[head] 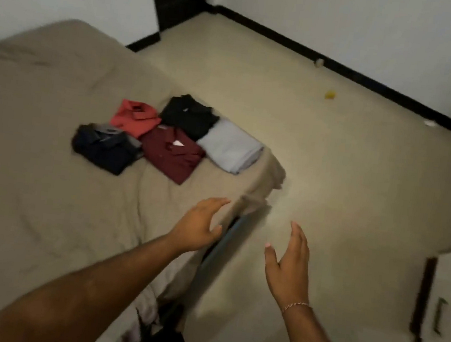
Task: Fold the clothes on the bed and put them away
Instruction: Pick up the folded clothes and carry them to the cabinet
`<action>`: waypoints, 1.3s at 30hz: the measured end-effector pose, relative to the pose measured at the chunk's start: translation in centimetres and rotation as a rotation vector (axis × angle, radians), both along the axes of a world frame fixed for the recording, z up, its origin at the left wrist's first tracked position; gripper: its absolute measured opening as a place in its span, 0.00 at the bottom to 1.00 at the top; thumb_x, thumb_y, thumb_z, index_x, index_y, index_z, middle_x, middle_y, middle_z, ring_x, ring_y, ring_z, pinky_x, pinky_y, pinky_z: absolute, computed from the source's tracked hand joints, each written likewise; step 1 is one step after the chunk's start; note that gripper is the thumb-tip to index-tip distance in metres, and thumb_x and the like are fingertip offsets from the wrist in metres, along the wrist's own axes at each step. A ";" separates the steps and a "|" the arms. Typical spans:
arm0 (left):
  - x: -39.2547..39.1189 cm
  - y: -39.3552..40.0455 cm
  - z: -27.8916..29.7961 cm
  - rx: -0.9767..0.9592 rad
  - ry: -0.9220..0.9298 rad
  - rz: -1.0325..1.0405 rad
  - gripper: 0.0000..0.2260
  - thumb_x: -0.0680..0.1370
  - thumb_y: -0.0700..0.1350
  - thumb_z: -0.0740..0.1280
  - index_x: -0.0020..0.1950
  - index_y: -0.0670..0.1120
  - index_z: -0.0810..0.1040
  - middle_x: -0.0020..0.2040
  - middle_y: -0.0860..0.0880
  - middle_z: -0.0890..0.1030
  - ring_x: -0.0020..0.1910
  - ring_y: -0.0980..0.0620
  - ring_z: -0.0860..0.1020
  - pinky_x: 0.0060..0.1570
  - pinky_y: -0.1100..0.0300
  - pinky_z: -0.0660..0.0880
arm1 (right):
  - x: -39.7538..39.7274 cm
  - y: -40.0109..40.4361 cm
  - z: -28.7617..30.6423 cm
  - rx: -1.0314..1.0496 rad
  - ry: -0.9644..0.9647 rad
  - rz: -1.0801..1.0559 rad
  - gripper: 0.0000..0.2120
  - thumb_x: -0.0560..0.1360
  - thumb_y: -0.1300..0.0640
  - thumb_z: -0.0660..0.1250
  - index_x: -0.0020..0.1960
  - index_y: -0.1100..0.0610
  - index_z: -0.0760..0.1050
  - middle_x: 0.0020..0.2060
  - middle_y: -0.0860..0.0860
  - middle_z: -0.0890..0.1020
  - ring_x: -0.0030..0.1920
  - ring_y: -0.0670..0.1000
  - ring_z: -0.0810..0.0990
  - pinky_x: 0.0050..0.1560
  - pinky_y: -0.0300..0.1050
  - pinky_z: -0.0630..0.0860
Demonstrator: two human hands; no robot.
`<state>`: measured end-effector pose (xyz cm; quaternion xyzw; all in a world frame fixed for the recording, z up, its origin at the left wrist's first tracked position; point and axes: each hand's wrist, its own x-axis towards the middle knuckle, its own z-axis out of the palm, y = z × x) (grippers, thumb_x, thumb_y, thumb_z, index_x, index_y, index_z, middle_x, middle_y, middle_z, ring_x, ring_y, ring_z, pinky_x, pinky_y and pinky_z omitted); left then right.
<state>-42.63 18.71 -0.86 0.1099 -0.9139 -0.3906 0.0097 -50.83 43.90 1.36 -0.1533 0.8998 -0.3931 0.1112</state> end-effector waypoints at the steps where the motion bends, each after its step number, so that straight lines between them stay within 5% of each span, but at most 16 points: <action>1: 1.4 -2.6 -0.2 0.035 -0.039 0.081 0.32 0.76 0.52 0.66 0.79 0.46 0.68 0.75 0.46 0.73 0.73 0.48 0.72 0.74 0.49 0.69 | 0.0 -3.0 -0.3 -0.012 -0.040 0.025 0.36 0.80 0.53 0.69 0.82 0.55 0.57 0.80 0.52 0.63 0.79 0.52 0.61 0.79 0.47 0.60; 7: 8.8 -16.7 0.2 0.226 -0.129 0.558 0.32 0.73 0.49 0.69 0.78 0.48 0.70 0.70 0.52 0.75 0.66 0.55 0.75 0.67 0.60 0.71 | 0.7 -22.5 -2.4 -0.032 -0.345 0.211 0.36 0.79 0.56 0.72 0.82 0.54 0.58 0.77 0.55 0.67 0.76 0.55 0.68 0.76 0.56 0.67; 13: 9.1 -25.5 -2.6 0.478 -0.089 1.015 0.22 0.78 0.35 0.70 0.72 0.45 0.74 0.60 0.47 0.79 0.53 0.54 0.79 0.58 0.60 0.77 | -1.0 -32.8 -6.4 -0.119 -0.728 0.079 0.32 0.80 0.55 0.71 0.79 0.53 0.61 0.74 0.53 0.70 0.70 0.53 0.72 0.75 0.55 0.67; 17: 7.2 -31.0 -5.4 0.705 -0.197 1.307 0.11 0.80 0.40 0.69 0.62 0.45 0.78 0.54 0.46 0.81 0.49 0.50 0.80 0.45 0.59 0.73 | -4.5 -38.0 -9.9 -0.148 -0.957 -0.022 0.33 0.78 0.51 0.73 0.79 0.51 0.62 0.67 0.52 0.76 0.66 0.53 0.74 0.74 0.57 0.68; 21: 3.7 -37.6 -8.9 0.883 -0.173 1.487 0.01 0.82 0.42 0.67 0.53 0.47 0.77 0.51 0.45 0.79 0.49 0.48 0.79 0.49 0.54 0.74 | -9.2 -44.0 -15.3 -0.163 -1.017 -0.089 0.38 0.77 0.50 0.75 0.80 0.53 0.61 0.76 0.54 0.70 0.73 0.55 0.71 0.75 0.57 0.66; 25: 0.5 -43.7 -14.5 0.893 -0.133 1.554 0.10 0.82 0.42 0.68 0.63 0.46 0.76 0.51 0.44 0.78 0.50 0.46 0.79 0.48 0.53 0.76 | -14.3 -47.2 -24.8 -0.088 -0.930 -0.360 0.49 0.58 0.37 0.84 0.69 0.64 0.74 0.65 0.59 0.80 0.60 0.59 0.81 0.66 0.55 0.77; 27: -0.1 -46.3 -16.8 0.890 -0.120 1.597 0.15 0.82 0.42 0.69 0.68 0.48 0.74 0.55 0.44 0.79 0.55 0.45 0.79 0.53 0.52 0.77 | -15.2 -48.7 -27.9 -0.150 -0.977 -0.428 0.45 0.59 0.40 0.85 0.66 0.63 0.75 0.62 0.56 0.81 0.56 0.57 0.83 0.60 0.53 0.79; 32: -1.1 -50.9 -21.1 1.076 -0.059 1.710 0.27 0.81 0.50 0.70 0.78 0.48 0.68 0.75 0.43 0.72 0.73 0.43 0.72 0.71 0.45 0.70 | -15.3 -50.4 -31.1 -0.267 -0.942 -0.641 0.44 0.58 0.44 0.87 0.67 0.57 0.72 0.56 0.57 0.83 0.51 0.60 0.85 0.54 0.66 0.82; 35: -2.5 -51.5 -22.4 1.143 -0.003 1.768 0.21 0.80 0.52 0.71 0.70 0.46 0.75 0.60 0.46 0.79 0.61 0.45 0.77 0.60 0.49 0.74 | -15.5 -49.9 -32.1 -0.383 -0.983 -0.684 0.37 0.62 0.46 0.85 0.67 0.53 0.77 0.55 0.55 0.86 0.51 0.58 0.87 0.45 0.55 0.83; 37: -2.9 -52.2 -23.1 1.145 0.036 1.803 0.18 0.77 0.54 0.74 0.63 0.46 0.80 0.53 0.46 0.83 0.50 0.45 0.80 0.50 0.51 0.78 | -15.4 -50.2 -32.5 -0.454 -1.126 -0.573 0.41 0.58 0.41 0.86 0.68 0.51 0.79 0.58 0.53 0.86 0.55 0.57 0.87 0.51 0.57 0.82; 39: -2.8 -52.9 -24.0 1.171 0.038 1.837 0.23 0.72 0.57 0.78 0.62 0.47 0.80 0.55 0.45 0.84 0.50 0.43 0.82 0.53 0.45 0.80 | -15.4 -50.8 -32.4 -0.501 -1.232 -0.454 0.47 0.55 0.36 0.85 0.70 0.50 0.78 0.61 0.53 0.85 0.60 0.57 0.85 0.61 0.62 0.79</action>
